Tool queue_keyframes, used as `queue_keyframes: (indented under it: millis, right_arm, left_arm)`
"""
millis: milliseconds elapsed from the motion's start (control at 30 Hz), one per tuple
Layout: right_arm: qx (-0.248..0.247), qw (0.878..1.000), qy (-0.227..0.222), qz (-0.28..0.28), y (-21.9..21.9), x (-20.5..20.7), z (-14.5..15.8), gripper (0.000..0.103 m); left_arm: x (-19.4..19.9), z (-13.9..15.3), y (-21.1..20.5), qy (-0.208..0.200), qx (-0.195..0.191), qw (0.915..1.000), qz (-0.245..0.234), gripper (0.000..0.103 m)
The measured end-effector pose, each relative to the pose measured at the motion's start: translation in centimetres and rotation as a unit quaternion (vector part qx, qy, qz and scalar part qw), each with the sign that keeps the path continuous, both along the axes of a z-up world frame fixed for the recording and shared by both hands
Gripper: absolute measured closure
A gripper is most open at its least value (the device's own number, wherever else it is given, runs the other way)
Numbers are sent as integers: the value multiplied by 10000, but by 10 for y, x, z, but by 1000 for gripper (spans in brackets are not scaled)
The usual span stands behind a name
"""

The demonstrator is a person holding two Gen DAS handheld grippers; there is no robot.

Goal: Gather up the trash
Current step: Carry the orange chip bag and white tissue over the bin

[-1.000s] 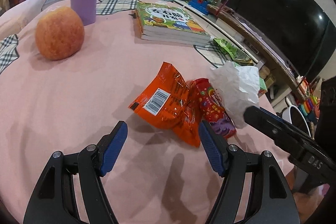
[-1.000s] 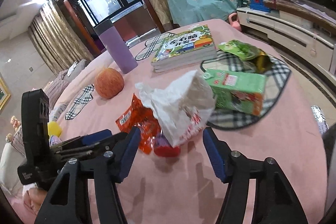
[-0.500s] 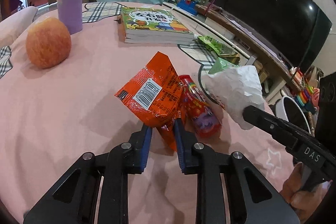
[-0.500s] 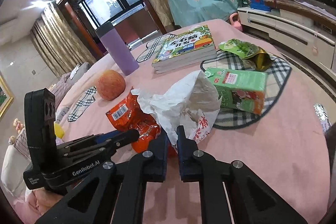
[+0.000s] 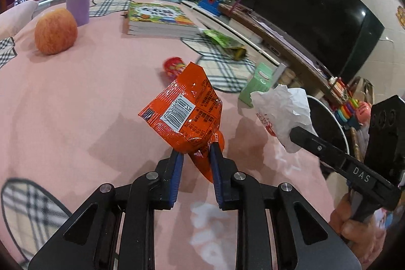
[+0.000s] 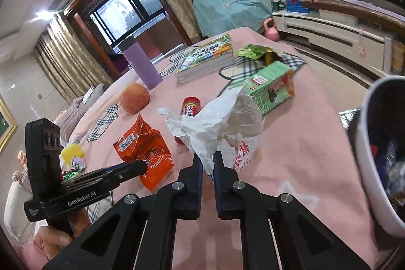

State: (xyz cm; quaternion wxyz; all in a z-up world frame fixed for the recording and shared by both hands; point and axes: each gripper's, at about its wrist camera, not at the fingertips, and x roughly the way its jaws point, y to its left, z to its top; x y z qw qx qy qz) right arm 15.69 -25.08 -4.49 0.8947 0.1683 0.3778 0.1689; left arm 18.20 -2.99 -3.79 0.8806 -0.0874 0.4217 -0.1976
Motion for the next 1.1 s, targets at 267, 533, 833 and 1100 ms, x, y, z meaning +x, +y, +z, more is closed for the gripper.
queue_keyframes:
  millis: [267, 533, 833, 1100]
  right_arm:
    - [48, 9998, -52, -207, -25, -37, 4, 96]
    - [8, 9979, -121, -637, -60, -59, 11, 96]
    - [-25, 9940, -255, -1063, -98, -78, 20, 96]
    - [-36, 9895, -269, -1419, -129, -86, 20, 96]
  left_arm:
    - [-25, 0, -35, 50, 17, 9991, -430, 83]
    - [-41, 10, -70, -44, 75, 9966, -815, 83]
    - [-45, 24, -111, -175, 127, 9926, -1196, 83]
    - [-44, 31, -145, -216, 160, 9890, -1455, 83]
